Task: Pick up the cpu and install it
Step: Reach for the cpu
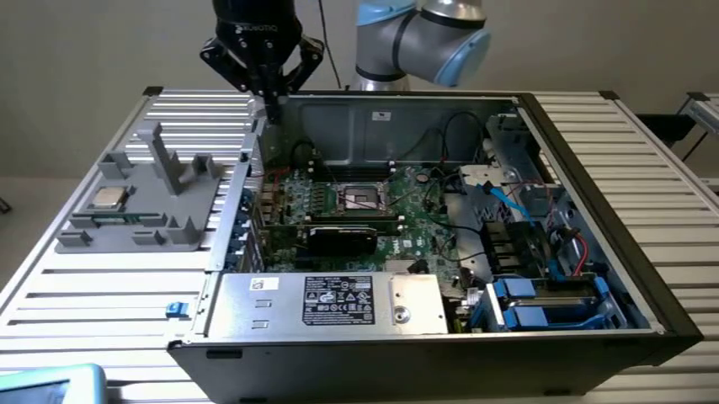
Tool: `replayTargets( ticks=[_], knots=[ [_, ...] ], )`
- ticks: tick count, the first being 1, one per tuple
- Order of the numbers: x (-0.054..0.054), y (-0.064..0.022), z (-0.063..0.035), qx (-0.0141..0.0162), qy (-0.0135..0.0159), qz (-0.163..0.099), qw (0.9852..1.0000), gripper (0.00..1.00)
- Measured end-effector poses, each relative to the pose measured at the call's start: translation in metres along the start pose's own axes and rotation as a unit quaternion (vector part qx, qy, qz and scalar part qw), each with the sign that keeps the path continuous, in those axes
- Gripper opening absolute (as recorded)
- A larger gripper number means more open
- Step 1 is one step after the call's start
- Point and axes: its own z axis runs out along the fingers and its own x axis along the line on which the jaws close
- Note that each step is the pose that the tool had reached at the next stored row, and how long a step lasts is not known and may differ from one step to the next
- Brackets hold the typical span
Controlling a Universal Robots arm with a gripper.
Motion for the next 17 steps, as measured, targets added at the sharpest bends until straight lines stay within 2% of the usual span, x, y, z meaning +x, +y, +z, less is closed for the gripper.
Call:
replayTargets(
  ticks=[6,7,10,11,17],
  knots=[
    [0.024,-0.0003,-0.0004,0.0007,0.0002,-0.002,1.0,0.12],
    [0.026,0.0012,-0.0004,0.0028,0.0005,-0.003,1.0,0.12],
    [0.027,0.0074,0.0002,0.0122,0.0007,-0.005,0.9999,0.12],
    [0.029,0.0094,0.0004,0.0143,0.0006,-0.005,0.9999,0.12],
    [0.055,0.0147,0.0035,0.0151,0.0006,-0.006,0.9999,0.12]
  ],
)
